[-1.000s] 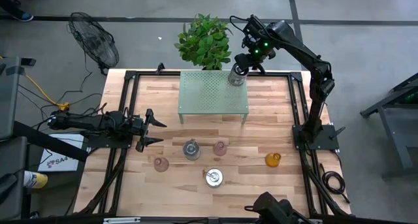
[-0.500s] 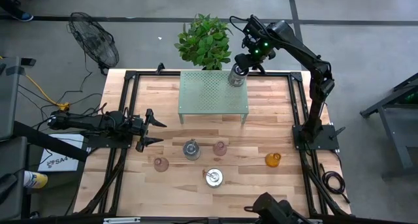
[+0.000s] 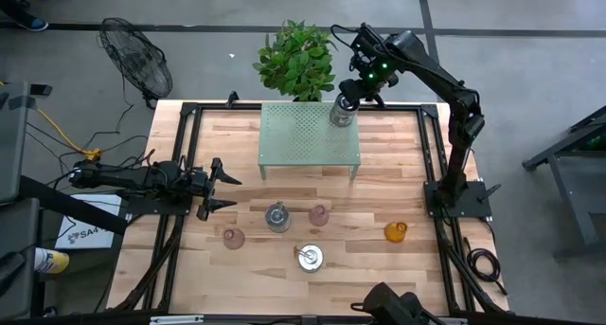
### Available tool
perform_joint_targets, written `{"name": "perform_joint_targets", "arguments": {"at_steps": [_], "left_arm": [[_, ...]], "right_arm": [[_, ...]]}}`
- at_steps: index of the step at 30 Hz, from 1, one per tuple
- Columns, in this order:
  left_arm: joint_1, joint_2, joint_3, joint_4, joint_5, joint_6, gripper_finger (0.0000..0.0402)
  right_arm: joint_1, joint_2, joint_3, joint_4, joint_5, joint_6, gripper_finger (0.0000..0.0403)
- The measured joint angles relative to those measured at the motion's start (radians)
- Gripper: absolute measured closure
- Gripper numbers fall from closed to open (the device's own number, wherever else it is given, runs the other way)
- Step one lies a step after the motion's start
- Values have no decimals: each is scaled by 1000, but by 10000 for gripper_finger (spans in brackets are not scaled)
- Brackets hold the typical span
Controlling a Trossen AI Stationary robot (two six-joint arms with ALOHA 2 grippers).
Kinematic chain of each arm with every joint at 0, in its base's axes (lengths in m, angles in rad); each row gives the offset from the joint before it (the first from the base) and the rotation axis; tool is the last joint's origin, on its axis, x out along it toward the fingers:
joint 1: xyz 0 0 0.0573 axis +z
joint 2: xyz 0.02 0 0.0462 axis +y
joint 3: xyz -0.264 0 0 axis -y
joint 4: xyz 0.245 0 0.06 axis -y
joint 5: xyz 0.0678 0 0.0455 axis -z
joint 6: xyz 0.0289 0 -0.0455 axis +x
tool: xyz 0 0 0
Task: Pick & Place candle stick holders
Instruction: Put the top right scented candle on the shelf
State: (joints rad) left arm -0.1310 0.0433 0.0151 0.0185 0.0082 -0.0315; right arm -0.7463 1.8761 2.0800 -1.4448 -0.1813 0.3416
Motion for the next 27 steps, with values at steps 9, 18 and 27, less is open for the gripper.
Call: {"name": "perform_joint_targets", "arguments": {"at_steps": [9,18,27], "left_arm": [[0,0,0,0,0,0,114],[0,0,0,0,0,0,114],[0,0,0,0,0,0,114]], "right_arm": [[8,16,0,1,-1,2,402],[8,17,0,5,14,8,381],[8,17,0,5,18,10,338]]}}
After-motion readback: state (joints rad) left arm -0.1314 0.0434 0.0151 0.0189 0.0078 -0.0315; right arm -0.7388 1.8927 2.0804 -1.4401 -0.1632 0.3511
